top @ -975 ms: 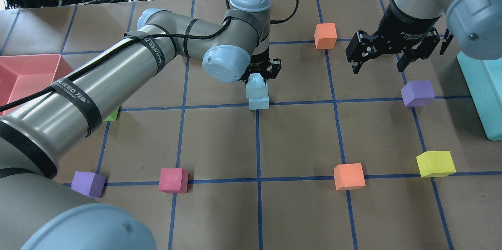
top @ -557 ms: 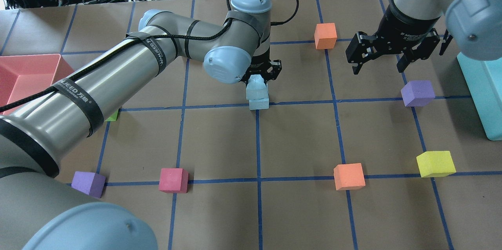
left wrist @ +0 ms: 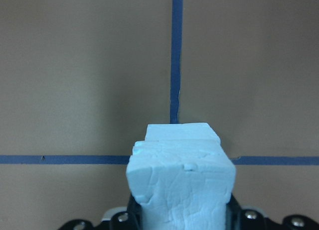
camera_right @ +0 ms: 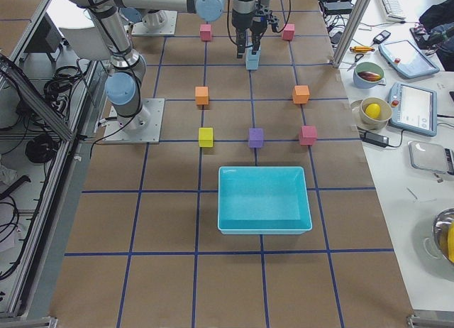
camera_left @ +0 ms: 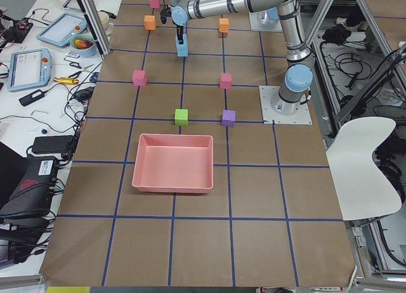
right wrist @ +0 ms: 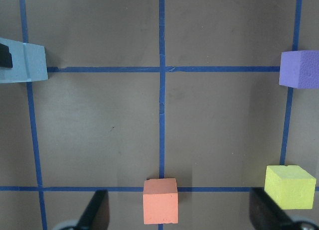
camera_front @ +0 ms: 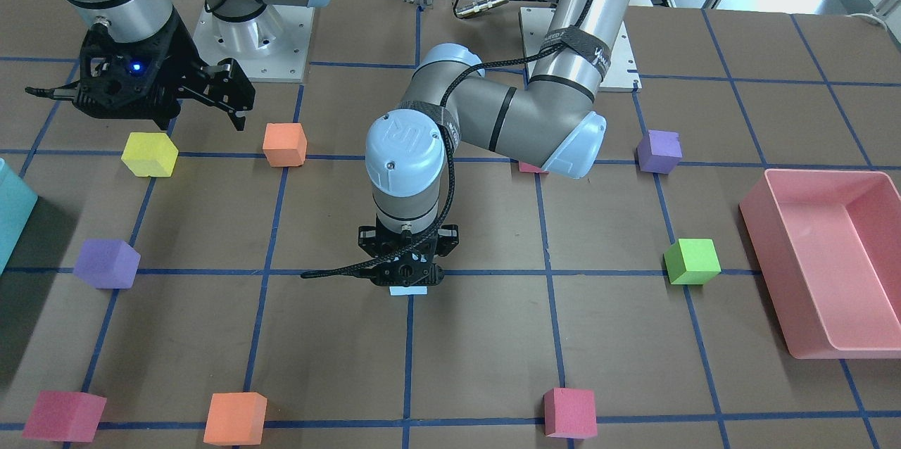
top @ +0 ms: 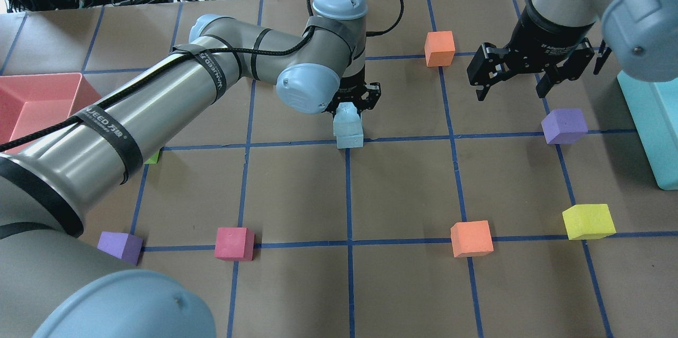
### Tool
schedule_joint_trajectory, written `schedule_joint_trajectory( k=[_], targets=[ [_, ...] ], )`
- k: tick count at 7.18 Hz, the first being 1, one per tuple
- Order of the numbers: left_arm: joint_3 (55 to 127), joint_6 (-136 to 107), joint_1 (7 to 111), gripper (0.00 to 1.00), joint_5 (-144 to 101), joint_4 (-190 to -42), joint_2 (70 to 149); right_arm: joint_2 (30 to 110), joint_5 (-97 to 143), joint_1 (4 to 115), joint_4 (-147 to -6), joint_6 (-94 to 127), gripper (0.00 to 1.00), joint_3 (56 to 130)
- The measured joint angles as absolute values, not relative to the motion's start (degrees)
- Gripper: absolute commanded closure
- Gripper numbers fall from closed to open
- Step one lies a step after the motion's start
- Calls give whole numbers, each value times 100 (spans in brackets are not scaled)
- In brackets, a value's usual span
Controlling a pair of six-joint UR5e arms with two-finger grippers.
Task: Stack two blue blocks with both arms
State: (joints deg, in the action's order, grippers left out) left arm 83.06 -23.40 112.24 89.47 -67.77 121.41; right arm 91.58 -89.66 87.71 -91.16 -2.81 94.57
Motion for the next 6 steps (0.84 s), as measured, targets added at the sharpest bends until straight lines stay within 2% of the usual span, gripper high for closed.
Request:
schedule_joint_trajectory(
  k=[2, 3, 6],
  targets=[
    [8306, -2400, 11224, 36, 8941, -6776, 12146, 9158, -8965, 8771, -9122, -281, 0, 9459],
    [8306, -2421, 11224, 29, 8945, -6776, 12146, 9158, -8966, 8771, -9123, -281, 0, 9460],
    [8286, -2440, 11224, 19, 8937, -6779, 12122, 9153, -8966, 8771, -9120, -281, 0, 9468]
  ],
)
